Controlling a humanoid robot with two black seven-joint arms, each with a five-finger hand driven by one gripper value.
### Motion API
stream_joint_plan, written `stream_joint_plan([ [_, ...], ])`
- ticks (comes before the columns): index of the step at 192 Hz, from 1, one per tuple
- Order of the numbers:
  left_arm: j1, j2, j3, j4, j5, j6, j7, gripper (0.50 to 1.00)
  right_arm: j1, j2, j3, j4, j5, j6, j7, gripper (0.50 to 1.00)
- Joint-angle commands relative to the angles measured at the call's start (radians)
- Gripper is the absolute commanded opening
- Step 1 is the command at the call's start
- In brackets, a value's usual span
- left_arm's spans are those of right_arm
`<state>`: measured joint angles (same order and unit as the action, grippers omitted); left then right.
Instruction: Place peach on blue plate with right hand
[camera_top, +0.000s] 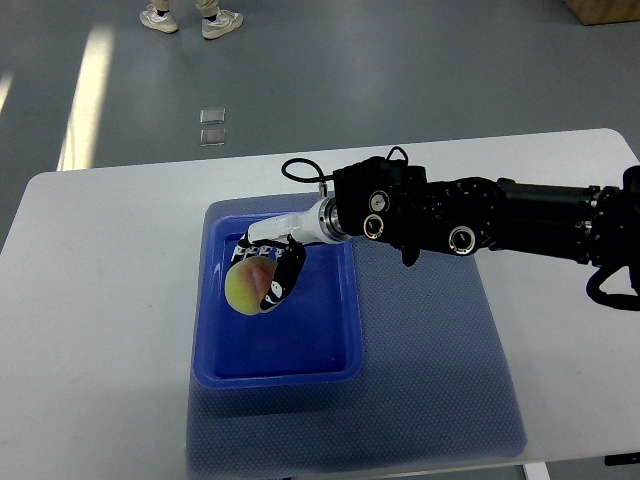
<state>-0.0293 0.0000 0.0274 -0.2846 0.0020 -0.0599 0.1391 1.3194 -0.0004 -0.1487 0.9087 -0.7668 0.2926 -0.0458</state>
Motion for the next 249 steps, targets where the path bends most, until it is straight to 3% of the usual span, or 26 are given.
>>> stream_joint_plan([
  [1, 0.0, 0.0, 0.0, -0.002, 0.001, 0.0, 0.001, 1.0, -0.014, 0.0, 0.008, -0.002, 0.0, -0.003, 0.003, 0.799],
  [9, 0.0, 0.0, 0.0, -0.002, 0.001, 0.0, 0.001, 1.0, -0.014, 0.0, 0.008, -0.002, 0.0, -0.003, 0.003, 0.799],
  [10, 0.0, 0.0, 0.0, -0.004, 0.003, 0.0, 0.001, 1.0, -0.017, 0.0, 0.008, -0.002, 0.0, -0.003, 0.003, 0.86],
  [22, 0.0, 0.0, 0.0, -0.005, 0.003, 0.0, 0.001, 1.0, -0.017, 0.0, 0.008, -0.002, 0.0, -0.006, 0.003, 0.903],
  [63, 0.0, 0.0, 0.0, -0.005, 0.003, 0.002, 0.001, 1.0, -0.015, -0.012, 0.024, -0.002, 0.007, -0.004, 0.003, 0.917],
  [114, 0.0, 0.0, 0.0, -0.005, 0.004, 0.002, 0.001, 1.0, -0.002, -0.23, 0.344, 0.016, 0.049, 0.008, 0.037, 0.924],
  [135, 0.0, 0.0, 0.0, -0.005, 0.006, 0.002, 0.001, 1.0, -0.065, -0.277, 0.462, 0.015, 0.093, 0.01, 0.055, 0.921],
  [136, 0.0, 0.0, 0.0, -0.007, 0.007, 0.002, 0.001, 1.0, -0.153, -0.311, 0.574, 0.015, 0.131, 0.01, 0.064, 0.921],
  [143, 0.0, 0.0, 0.0, -0.007, 0.009, 0.002, 0.001, 1.0, -0.206, -0.319, 0.653, 0.015, 0.152, 0.01, 0.067, 0.924],
  [163, 0.0, 0.0, 0.0, -0.008, 0.01, 0.002, 0.001, 1.0, -0.35, -0.306, 0.873, 0.015, 0.196, 0.01, 0.083, 0.924],
  [199, 0.0, 0.0, 0.0, -0.008, 0.01, 0.002, 0.001, 1.0, -0.617, -0.182, 1.193, -0.014, 0.354, 0.008, 0.179, 0.924],
  [249, 0.0, 0.0, 0.0, -0.008, 0.009, 0.002, 0.001, 1.0, -0.727, -0.102, 1.273, -0.105, 0.543, 0.013, 0.211, 0.924],
])
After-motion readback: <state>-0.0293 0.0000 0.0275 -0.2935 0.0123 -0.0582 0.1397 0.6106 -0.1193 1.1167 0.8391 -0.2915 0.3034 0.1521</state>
